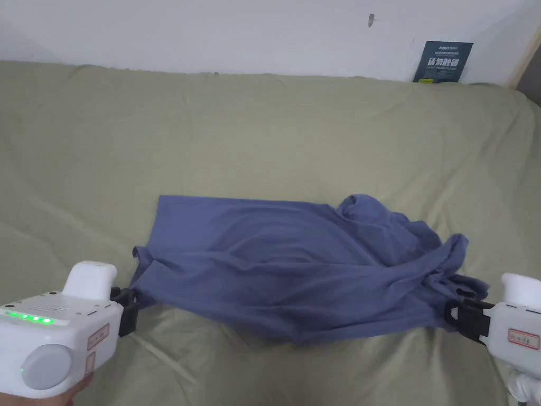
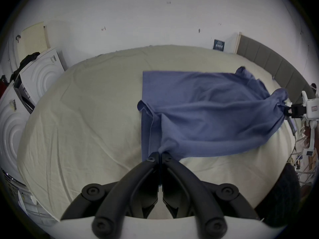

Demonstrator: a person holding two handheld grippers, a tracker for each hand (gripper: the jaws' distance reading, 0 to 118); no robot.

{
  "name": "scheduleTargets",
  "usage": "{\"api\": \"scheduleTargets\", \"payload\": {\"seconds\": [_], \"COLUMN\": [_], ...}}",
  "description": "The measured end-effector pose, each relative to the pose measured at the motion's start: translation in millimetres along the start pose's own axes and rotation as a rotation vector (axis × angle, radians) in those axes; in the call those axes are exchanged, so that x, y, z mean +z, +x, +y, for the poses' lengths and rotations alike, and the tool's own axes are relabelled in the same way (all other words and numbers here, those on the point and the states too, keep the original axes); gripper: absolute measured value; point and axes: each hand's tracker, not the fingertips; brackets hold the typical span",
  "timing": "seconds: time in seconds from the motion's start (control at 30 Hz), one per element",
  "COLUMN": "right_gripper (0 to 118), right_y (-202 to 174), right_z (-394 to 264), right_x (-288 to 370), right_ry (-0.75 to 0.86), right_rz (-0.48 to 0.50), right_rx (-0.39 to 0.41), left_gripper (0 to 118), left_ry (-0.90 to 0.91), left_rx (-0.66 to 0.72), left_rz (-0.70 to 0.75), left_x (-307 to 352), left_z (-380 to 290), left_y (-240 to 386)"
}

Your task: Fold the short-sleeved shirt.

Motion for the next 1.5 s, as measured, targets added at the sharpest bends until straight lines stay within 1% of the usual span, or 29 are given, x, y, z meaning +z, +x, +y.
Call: {"api": "scheduleTargets", "payload": {"seconds": [0.07,0.23,0.27,0.3,0.4,0.53,0.57,0.6,0.63,0.67,0.7,0.73,0.8,0.87,0.9,0.93,0.97,1.0,1.03,1.07,1.1,1.13,1.17,1.2,1.3,1.4,1.43,1.47,1.5], "right_gripper": [8,8,8,8,8,9,16,34,65,107,118,118,118,118,118,118,107,73,11,0,0,0,0,0,0,0,0,0,0], "right_y": [-9.1,-5.1,-5.5,-3.8,0.1,15.4,17.0,18.2,17.9,20.6,15.2,7.6,-11.6,-34.2,-43.4,-50.3,-58.4,-65.3,-70.4,-74.0,-76.3,-75.5,-77.7,-80.5,-82.8,-81.9,-80.0,-80.7,-79.3], "right_z": [-7.7,-37.5,-48.6,-60.8,-85.7,-110.7,-114.7,-117.6,-118.6,-117.1,-116.2,-114.8,-109.4,-104.4,-103.0,-100.2,-95.2,-90.6,-86.9,-83.9,-81.3,-76.0,-71.4,-70.1,-63.5,-57.2,-55.7,-56.3,-54.9], "right_x": [21.5,60.3,73.1,77.0,66.0,35.8,31.6,29.8,30.1,33.5,44.7,60.5,97.0,122.9,133.0,139.7,143.9,147.3,148.0,141.1,140.8,139.0,131.8,122.7,109.7,100.0,96.9,97.7,95.0], "right_ry": [0.004,-0.017,-0.01,-0.016,-0.058,-0.087,-0.07,-0.052,-0.051,-0.054,-0.023,0.059,0.204,0.325,0.379,0.398,0.391,0.397,0.409,0.408,0.426,0.413,0.378,0.382,0.365,0.335,0.327,0.323,0.31], "right_rz": [0.005,0.015,-0.009,0.005,-0.011,0.023,0.012,0.006,0.001,0.015,0.042,0.045,0.029,0.027,0.028,0.032,0.052,0.086,0.112,0.076,-0.001,0.078,0.119,0.095,0.088,0.092,0.091,0.086,0.08], "right_rx": [0.016,0.031,0.001,-0.007,0.007,-0.024,-0.037,-0.05,-0.051,-0.048,-0.032,0.004,0.122,0.184,0.207,0.226,0.228,0.218,0.219,0.226,0.246,0.257,0.243,0.241,0.258,0.237,0.232,0.229,0.226], "left_gripper": [0,0,0,0,0,0,0,10,40,98,118,118,118,118,117,116,111,98,65,6,0,0,0,0,0,0,5,54,107], "left_ry": [0.011,0.017,0.008,-0.01,-0.057,-0.088,-0.085,-0.067,-0.055,-0.048,0.033,0.088,0.142,0.253,0.308,0.37,0.384,0.365,0.359,0.361,0.334,0.326,0.278,0.222,0.105,0.036,0.011,-0.036,-0.116], "left_rx": [-0.021,-0.038,-0.037,-0.034,-0.02,0.064,0.071,0.077,0.082,0.092,0.082,0.073,0.046,0.061,0.071,0.071,0.069,0.065,0.066,0.071,0.075,0.086,0.068,0.056,0.023,-0.032,-0.055,-0.093,-0.122], "left_rz": [0.004,0.002,0.002,0.0,0.02,0.007,0.01,0.023,0.071,0.082,0.067,0.069,0.073,0.02,0.032,0.039,0.058,0.063,0.059,0.045,0.034,0.031,0.002,-0.014,0.013,0.048,0.062,0.109,0.145], "left_x": [21.9,64.2,70.7,74.7,67.0,42.8,39.2,38.1,32.6,39.0,53.8,69.5,99.0,122.3,128.5,134.3,136.5,135.5,134.1,125.1,112.9,101.1,85.3,63.1,-10.8,-81.7,-102.6,-125.8,-154.3], "left_z": [-0.2,-20.0,-28.0,-37.9,-68.8,-92.7,-98.2,-102.8,-108.5,-107.3,-106.4,-107.2,-97.1,-94.8,-93.7,-89.7,-83.9,-74.1,-65.4,-54.9,-44.1,-34.5,-19.7,-5.3,32.4,62.2,67.1,74.6,79.5], "left_y": [5.9,8.7,8.3,8.1,-2.1,-4.4,-4.5,-4.4,-12.3,-14.0,-14.4,-13.6,-3.1,1.4,4.8,7.4,9.6,13.7,17.0,14.3,12.3,9.8,4.5,-1.5,-11.5,-24.2,-24.1,-25.8,-26.7]}}
